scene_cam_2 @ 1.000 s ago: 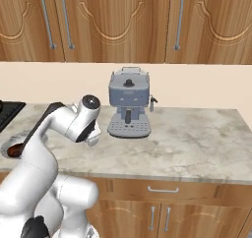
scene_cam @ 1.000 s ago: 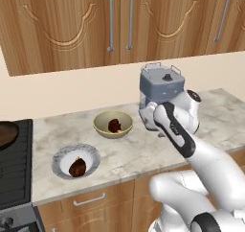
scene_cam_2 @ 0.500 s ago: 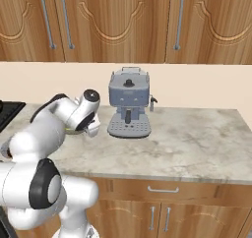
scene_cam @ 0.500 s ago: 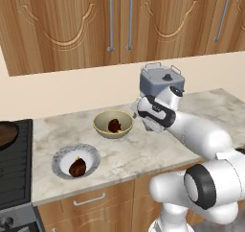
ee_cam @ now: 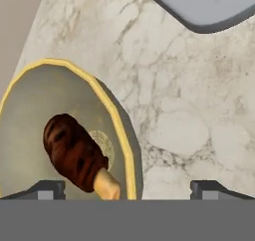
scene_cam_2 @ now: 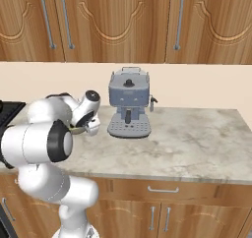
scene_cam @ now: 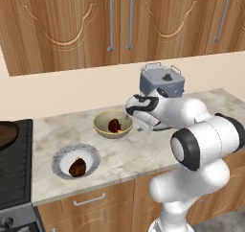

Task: Place one of the steaks on the plate and the other in the bowl. Then place the bowl in the fridge.

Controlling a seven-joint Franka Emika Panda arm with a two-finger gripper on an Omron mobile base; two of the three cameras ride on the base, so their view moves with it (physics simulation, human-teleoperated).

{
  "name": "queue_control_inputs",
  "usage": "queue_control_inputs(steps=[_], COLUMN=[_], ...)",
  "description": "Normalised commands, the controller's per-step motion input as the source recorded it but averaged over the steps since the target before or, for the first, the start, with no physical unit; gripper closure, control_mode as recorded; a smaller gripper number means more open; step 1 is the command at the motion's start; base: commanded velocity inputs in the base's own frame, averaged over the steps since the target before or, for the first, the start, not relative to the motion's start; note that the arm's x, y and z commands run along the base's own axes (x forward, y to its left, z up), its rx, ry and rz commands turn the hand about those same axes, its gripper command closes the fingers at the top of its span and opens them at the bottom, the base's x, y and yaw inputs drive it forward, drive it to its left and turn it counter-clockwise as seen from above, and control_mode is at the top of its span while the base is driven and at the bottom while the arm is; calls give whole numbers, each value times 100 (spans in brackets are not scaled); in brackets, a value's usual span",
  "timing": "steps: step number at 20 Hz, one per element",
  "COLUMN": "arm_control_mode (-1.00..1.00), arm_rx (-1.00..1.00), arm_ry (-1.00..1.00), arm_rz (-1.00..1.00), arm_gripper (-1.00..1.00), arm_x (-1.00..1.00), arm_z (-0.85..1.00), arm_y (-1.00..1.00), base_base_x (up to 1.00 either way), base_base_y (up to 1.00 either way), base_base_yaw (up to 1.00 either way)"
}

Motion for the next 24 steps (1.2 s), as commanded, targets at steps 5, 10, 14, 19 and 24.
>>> queue_control_inputs(steps=[5,10,14,19,24], arm_control_mode=[-100,-100,-100,-100,-100], arm_rx=[0,0,-1,-1,0], arm_ry=[1,0,0,0,0], arm_rz=[0,0,0,0,-1], arm_gripper=[-100,-100,-100,-100,100], arm_x=[31,24,1,0,0], arm_z=[-26,-25,-34,-26,0], arm_y=[7,25,23,2,20], base_base_x=[0,0,0,0,0], base_base_y=[0,0,0,0,0], base_base_yaw=[0,0,0,0,0])
